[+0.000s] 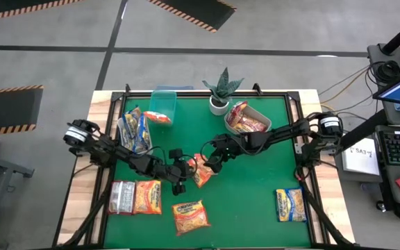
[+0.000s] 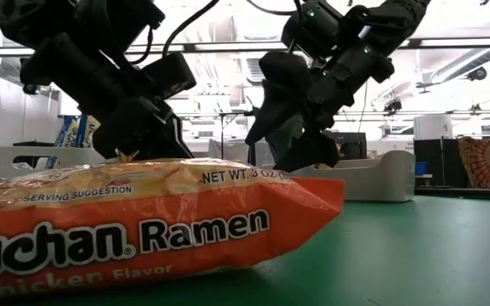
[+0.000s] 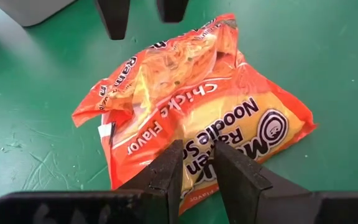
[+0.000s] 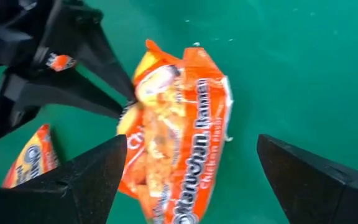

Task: Sort Maruchan noodles
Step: Put the orange noodle pack into the green bin

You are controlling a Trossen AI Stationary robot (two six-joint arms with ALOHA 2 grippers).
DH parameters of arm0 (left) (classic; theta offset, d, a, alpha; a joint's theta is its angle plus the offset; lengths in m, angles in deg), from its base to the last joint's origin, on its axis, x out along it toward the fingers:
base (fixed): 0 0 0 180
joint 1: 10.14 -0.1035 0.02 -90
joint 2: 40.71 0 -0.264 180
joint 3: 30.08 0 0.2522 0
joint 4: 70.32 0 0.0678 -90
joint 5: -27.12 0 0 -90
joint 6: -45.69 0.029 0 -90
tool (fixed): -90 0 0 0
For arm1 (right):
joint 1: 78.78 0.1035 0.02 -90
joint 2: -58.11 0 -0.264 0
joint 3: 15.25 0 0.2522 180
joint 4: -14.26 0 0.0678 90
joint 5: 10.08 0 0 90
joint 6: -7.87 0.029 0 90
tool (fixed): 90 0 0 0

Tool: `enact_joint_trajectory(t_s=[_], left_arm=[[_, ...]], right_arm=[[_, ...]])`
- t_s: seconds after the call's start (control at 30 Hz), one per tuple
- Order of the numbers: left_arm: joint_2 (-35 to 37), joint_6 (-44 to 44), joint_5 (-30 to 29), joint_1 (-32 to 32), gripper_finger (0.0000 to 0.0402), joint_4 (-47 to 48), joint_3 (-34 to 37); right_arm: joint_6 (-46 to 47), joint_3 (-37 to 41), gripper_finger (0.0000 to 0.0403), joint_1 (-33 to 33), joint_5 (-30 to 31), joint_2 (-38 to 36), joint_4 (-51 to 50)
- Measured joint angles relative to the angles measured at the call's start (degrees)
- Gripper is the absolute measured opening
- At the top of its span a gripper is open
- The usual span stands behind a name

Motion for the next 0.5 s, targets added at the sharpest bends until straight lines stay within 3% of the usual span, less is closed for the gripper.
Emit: enact_joint_trajectory(t_s=[0.33,0.5], left_arm=[[0.00,-0.25,0.38,-0.01,0.0077,0.39,0.00],[-0.02,-0.26,0.38,-0.02,0.0077,0.47,0.04]], right_arm=[[-0.39,0.86,0.0350,0.07,0.08,4.46,7.21],[-1.16,0.68,0.0346,0.42,-3.90,8.03,14.33]])
